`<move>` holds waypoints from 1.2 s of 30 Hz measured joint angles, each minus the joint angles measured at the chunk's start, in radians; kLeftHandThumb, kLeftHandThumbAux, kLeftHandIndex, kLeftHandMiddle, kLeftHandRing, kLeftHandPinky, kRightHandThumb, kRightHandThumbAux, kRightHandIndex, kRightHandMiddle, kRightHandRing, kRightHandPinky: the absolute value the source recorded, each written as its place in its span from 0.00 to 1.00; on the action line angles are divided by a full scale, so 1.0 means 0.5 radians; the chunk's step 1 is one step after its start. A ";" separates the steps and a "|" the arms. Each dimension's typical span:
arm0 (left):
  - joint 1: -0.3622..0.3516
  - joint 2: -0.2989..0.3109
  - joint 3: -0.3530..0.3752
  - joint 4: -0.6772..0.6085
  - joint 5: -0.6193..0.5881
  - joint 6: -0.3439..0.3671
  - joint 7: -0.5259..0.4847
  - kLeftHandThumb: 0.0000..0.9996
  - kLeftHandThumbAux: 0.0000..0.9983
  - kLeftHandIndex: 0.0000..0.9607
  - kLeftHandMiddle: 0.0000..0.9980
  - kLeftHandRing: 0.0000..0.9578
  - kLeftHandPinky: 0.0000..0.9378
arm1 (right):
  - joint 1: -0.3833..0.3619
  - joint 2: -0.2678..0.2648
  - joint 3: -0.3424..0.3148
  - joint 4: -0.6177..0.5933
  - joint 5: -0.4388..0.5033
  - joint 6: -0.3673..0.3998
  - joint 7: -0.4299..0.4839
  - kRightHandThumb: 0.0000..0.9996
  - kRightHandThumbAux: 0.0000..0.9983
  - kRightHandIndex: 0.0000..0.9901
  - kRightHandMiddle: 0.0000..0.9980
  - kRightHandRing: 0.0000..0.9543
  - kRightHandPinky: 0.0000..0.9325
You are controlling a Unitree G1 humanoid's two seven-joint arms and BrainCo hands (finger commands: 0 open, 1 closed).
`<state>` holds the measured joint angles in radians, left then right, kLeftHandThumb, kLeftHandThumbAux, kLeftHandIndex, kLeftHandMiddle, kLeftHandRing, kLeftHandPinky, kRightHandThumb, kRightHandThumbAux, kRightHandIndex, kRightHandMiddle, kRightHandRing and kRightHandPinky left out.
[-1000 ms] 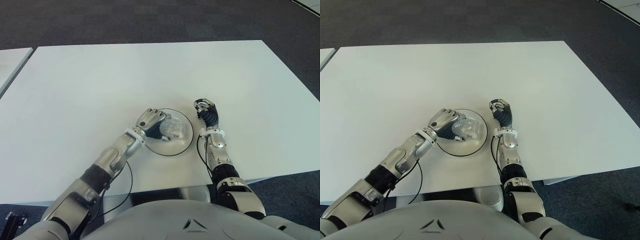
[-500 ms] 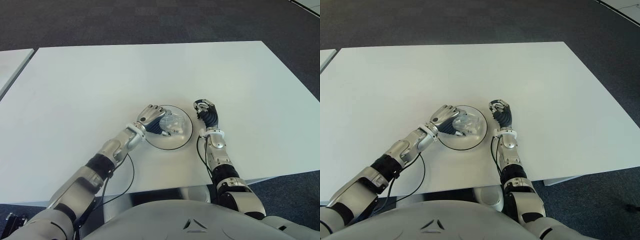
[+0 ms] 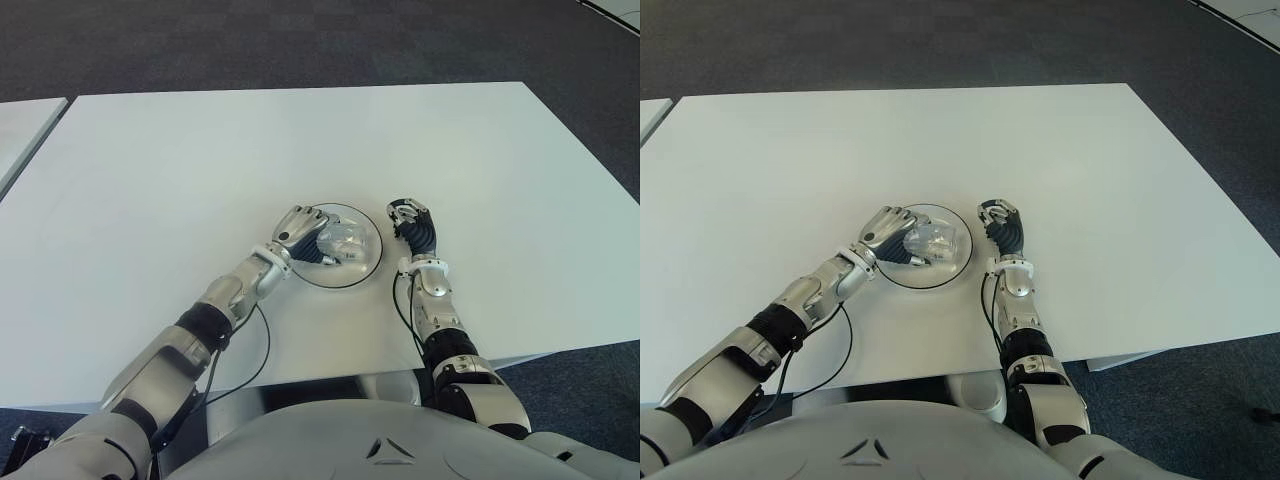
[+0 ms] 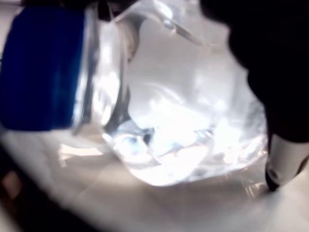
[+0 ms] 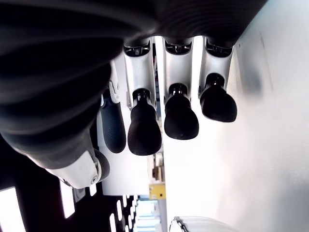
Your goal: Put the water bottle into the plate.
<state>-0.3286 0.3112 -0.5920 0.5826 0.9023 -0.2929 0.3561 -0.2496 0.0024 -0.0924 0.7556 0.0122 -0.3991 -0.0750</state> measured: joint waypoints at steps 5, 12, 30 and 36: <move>0.001 0.000 -0.016 0.011 0.000 0.001 0.046 0.84 0.67 0.40 0.57 0.68 0.64 | 0.000 -0.005 0.004 0.002 -0.012 0.000 -0.001 0.70 0.73 0.44 0.79 0.81 0.83; -0.004 0.009 -0.044 0.028 0.017 -0.002 0.103 0.65 0.51 0.22 0.25 0.23 0.24 | -0.003 -0.007 0.006 0.006 -0.022 0.000 -0.004 0.70 0.73 0.44 0.79 0.82 0.84; -0.093 0.019 -0.301 0.263 0.368 0.046 0.876 0.48 0.27 0.00 0.00 0.00 0.00 | -0.020 -0.017 0.011 0.027 -0.030 -0.001 -0.001 0.70 0.73 0.44 0.79 0.81 0.81; -0.099 0.029 -0.350 0.261 0.402 0.081 0.941 0.48 0.22 0.00 0.00 0.00 0.00 | -0.030 -0.023 0.012 0.040 -0.030 -0.004 0.000 0.70 0.73 0.44 0.79 0.81 0.81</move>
<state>-0.3781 0.3259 -0.7671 0.7133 1.1033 -0.2526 0.8268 -0.2648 -0.0089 -0.0865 0.7755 -0.0030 -0.4011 -0.0750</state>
